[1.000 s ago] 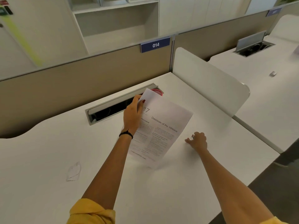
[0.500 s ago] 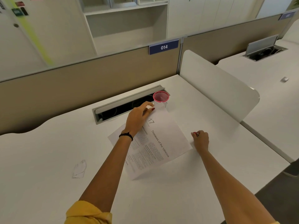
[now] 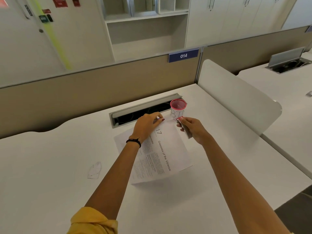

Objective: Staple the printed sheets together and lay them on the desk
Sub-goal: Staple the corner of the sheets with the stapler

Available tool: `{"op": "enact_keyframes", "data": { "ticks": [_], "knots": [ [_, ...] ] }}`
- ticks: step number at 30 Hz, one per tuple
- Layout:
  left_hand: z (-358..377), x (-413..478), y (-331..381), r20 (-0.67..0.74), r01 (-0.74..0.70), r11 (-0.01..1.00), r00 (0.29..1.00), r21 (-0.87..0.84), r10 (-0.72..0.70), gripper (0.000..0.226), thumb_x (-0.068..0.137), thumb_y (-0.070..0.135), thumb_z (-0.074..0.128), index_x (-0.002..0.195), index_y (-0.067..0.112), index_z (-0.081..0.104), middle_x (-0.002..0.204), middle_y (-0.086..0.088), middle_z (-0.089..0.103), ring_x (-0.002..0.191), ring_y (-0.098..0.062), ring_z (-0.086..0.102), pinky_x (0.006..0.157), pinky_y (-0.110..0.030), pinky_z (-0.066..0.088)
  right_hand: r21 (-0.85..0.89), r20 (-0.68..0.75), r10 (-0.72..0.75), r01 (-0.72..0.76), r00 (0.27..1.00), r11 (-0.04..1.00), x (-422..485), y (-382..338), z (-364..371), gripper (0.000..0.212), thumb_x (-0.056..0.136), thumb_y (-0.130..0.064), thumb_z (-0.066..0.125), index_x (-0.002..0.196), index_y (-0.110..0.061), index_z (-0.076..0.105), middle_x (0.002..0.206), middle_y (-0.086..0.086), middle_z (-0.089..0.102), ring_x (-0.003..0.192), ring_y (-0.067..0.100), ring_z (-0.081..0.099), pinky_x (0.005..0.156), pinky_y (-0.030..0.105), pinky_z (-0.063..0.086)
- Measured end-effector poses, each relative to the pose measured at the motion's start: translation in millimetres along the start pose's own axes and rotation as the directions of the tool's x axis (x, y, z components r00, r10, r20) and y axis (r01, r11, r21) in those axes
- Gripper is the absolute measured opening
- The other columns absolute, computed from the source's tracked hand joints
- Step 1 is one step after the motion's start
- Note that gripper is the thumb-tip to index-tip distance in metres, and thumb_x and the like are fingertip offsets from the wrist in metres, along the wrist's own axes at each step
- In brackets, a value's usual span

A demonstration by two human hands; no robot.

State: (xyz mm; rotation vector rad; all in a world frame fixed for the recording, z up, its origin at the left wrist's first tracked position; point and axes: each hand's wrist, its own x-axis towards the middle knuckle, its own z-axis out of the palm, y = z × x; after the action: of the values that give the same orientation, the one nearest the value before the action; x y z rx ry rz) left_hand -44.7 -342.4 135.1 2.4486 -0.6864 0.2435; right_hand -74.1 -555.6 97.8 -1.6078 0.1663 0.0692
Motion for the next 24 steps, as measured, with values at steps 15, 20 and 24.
{"op": "enact_keyframes", "data": {
  "ticks": [15,20,24],
  "knots": [
    [-19.5,-27.2,2.1,0.017,0.001,1.0,1.0,0.031,-0.001,0.022,0.092,0.033,0.05,0.103,0.018,0.062,0.091,-0.008,0.071,0.075,-0.019,0.063,0.065,-0.02,0.042,-0.213,0.104,-0.068,0.089,0.992,0.973,-24.2,-22.8,40.5,0.026,0.087,-0.029,0.061,0.106,-0.011,0.062,0.1,0.003,0.062,0.092,0.017,0.057,0.07,0.019,0.047],
    [-24.8,-34.1,3.4,0.015,-0.009,1.0,1.0,0.008,0.009,0.022,0.092,0.032,0.051,0.103,0.018,0.063,0.093,-0.008,0.071,0.077,-0.02,0.064,0.066,-0.022,0.045,-0.228,0.128,-0.07,0.098,0.989,0.969,-28.2,-24.9,45.1,0.026,0.088,-0.03,0.059,0.105,-0.012,0.065,0.096,0.0,0.064,0.093,0.019,0.058,0.076,0.023,0.048],
    [-29.5,-39.0,2.8,0.009,-0.018,1.0,1.0,0.006,0.018,0.022,0.091,0.034,0.052,0.102,0.018,0.063,0.092,-0.008,0.071,0.076,-0.02,0.064,0.066,-0.024,0.047,-0.234,0.191,-0.042,0.087,0.981,0.968,-36.6,-30.3,50.1,0.026,0.091,-0.031,0.054,0.099,-0.009,0.066,0.082,-0.002,0.062,0.074,0.012,0.057,0.057,0.012,0.045]
  ]
}}
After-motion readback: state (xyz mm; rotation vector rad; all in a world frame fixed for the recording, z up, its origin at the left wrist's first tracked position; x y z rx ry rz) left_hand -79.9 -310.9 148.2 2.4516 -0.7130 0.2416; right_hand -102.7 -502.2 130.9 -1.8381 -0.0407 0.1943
